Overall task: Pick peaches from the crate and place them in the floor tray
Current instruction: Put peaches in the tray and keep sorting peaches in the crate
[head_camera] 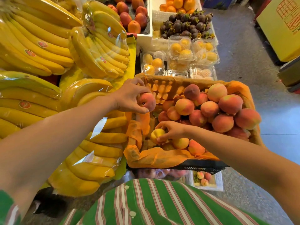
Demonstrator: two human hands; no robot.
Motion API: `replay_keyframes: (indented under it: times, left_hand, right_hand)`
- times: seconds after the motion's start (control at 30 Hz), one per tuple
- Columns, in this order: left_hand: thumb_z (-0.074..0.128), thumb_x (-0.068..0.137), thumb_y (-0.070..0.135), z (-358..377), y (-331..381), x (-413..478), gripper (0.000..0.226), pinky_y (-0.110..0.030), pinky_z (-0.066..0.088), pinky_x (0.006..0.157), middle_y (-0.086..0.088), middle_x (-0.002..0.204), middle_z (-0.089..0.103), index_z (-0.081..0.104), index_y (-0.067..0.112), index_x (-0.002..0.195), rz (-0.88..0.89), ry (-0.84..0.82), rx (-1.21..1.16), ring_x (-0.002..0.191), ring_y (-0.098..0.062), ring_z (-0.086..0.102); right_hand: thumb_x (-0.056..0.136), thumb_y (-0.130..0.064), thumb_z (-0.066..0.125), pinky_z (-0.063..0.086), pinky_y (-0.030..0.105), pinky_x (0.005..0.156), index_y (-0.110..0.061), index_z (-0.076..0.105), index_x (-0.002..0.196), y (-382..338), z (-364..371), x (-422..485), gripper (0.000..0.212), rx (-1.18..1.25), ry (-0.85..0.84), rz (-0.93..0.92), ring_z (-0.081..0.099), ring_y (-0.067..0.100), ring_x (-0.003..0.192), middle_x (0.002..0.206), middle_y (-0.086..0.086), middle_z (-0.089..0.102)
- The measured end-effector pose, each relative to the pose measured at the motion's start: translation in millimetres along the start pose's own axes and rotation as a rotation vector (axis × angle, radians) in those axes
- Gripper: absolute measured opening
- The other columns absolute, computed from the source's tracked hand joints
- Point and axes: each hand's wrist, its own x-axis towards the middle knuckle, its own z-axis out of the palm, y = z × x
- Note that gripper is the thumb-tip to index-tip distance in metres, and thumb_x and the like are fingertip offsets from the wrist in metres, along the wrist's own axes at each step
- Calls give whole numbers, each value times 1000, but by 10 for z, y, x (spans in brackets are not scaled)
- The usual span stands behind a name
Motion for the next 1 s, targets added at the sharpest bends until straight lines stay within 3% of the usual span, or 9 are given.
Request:
replay_keyframes:
  times: [0.13, 0.4, 0.47, 0.53, 0.6, 0.67, 0.8, 0.9, 1.0]
  left_hand:
    - [55, 55, 74, 9, 16, -26, 81, -32, 27, 95, -6, 124, 46, 60, 29, 122, -16, 6, 0, 125, -23, 35]
    - [63, 59, 66, 14, 38, 20, 74, -34, 22, 100, -7, 129, 43, 58, 30, 124, -2, -36, -16, 129, -22, 30]
    - [66, 59, 67, 21, 51, 38, 75, -33, 21, 99, -6, 130, 42, 58, 32, 125, 1, -54, -18, 130, -23, 29]
    - [70, 60, 68, 26, 77, 53, 75, -35, 21, 102, -6, 132, 40, 58, 34, 125, 11, -66, -10, 130, -23, 27]
    - [67, 56, 71, 39, 116, 72, 79, -38, 21, 106, -7, 133, 39, 57, 35, 125, 15, -81, 11, 130, -25, 27]
    - [66, 55, 72, 48, 176, 89, 82, -39, 21, 108, -6, 134, 38, 56, 35, 126, 13, -104, 26, 131, -26, 26]
    - [73, 63, 66, 93, 250, 103, 74, -40, 17, 110, -4, 136, 38, 54, 36, 128, 73, -135, 92, 134, -26, 24]
    - [64, 72, 68, 94, 153, 63, 67, -41, 9, 113, 1, 140, 44, 53, 36, 129, 94, -154, 121, 141, -21, 20]
    - [49, 78, 71, 74, -10, -7, 52, -44, -1, 116, 11, 129, 58, 65, 37, 115, 171, -237, 263, 142, -16, 23]
  right_hand:
    - [82, -38, 74, 43, 30, 85, -16, 51, 135, 52, 108, 185, 62, -215, -12, -33, 53, 24, 111, 125, 8, 54]
    - [92, -33, 63, 46, 31, 91, -12, 50, 136, 50, 98, 274, 50, -225, -43, -35, 54, 25, 117, 129, 7, 56]
    - [98, -36, 51, 47, 36, 97, -10, 55, 130, -21, -6, 191, 41, 1, 50, -43, 56, 26, 117, 124, 7, 59]
    - [101, -44, 39, 48, 39, 99, -11, 59, 124, -127, -135, 49, 45, 499, 121, -30, 58, 27, 116, 120, 10, 61]
    - [97, -55, 33, 50, 40, 98, -13, 57, 123, -198, -244, -89, 54, 934, 53, -62, 60, 31, 114, 121, 14, 63]
    - [95, -55, 36, 49, 42, 101, -20, 54, 125, -268, -302, -182, 50, 1060, -17, -121, 61, 31, 116, 123, 12, 63]
    - [98, -36, 47, 46, 41, 105, -16, 56, 122, -315, -314, -172, 32, 982, 12, -158, 59, 28, 119, 127, 13, 61]
    - [95, -37, 54, 48, 37, 102, -12, 57, 125, -198, -316, -124, 39, 907, 54, -131, 60, 26, 118, 126, 13, 61]
    - [87, -43, 65, 52, 39, 96, -11, 55, 124, -41, -211, 25, 51, 667, 170, -41, 62, 27, 113, 121, 12, 62]
